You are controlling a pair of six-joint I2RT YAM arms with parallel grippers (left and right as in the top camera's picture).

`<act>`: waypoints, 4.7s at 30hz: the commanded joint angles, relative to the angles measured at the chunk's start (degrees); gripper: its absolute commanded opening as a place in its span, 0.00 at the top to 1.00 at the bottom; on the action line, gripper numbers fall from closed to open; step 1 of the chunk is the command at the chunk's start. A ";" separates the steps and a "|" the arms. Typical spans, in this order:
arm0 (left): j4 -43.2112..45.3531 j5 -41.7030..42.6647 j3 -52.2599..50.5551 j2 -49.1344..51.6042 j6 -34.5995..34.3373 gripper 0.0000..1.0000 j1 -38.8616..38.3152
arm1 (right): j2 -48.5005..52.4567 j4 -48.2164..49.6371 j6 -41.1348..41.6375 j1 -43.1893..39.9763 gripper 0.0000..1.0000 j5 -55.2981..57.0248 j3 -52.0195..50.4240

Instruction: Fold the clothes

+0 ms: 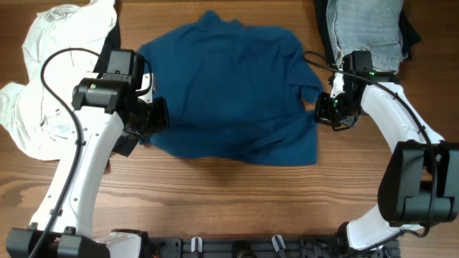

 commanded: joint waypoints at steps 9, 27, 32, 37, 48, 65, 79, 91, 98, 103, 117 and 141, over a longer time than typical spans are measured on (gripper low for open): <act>10.67 0.52 -0.02 12.92 -0.68 0.96 0.09 | 0.61 0.02 -1.16 -0.07 0.96 0.17 -0.11; 30.32 -0.94 2.51 25.66 0.13 0.00 0.59 | 0.61 0.24 -1.18 -0.07 0.95 0.20 -0.11; 21.57 -1.40 2.51 20.31 1.11 0.00 1.40 | 0.61 0.42 -1.14 -0.07 0.96 0.20 -0.11; 18.21 -2.45 1.88 20.02 4.07 0.09 1.44 | 0.63 0.59 -1.11 -0.07 0.96 0.17 -0.11; 23.78 -7.37 -5.44 24.68 4.04 0.30 2.25 | 0.61 0.55 -1.11 -0.07 0.96 0.20 -0.11; 26.27 -6.03 -6.56 25.62 6.99 0.83 2.51 | 0.61 0.55 -1.16 -0.07 0.96 0.22 -0.11; 19.67 -6.03 -0.85 21.29 6.75 0.90 2.51 | 0.61 0.55 -1.14 -0.09 0.96 0.20 -0.04; 17.90 -6.10 -1.79 20.09 6.93 0.61 2.54 | 0.61 0.57 -1.18 -0.09 0.96 0.44 -0.07; 20.72 -6.05 -6.27 21.29 7.02 0.57 2.51 | 0.61 0.52 -2.51 -0.09 0.96 0.44 -0.07; 23.26 -6.01 -7.04 21.81 6.99 0.61 2.51 | 0.61 0.52 -2.47 -0.09 0.96 0.42 -0.07; 23.47 -4.72 -7.17 25.14 6.99 0.75 2.51 | 0.61 0.35 -2.49 -0.09 0.95 0.44 -0.07; 10.03 -4.72 5.14 24.35 6.78 0.96 2.51 | 0.44 0.28 -2.45 -0.09 0.96 0.37 0.66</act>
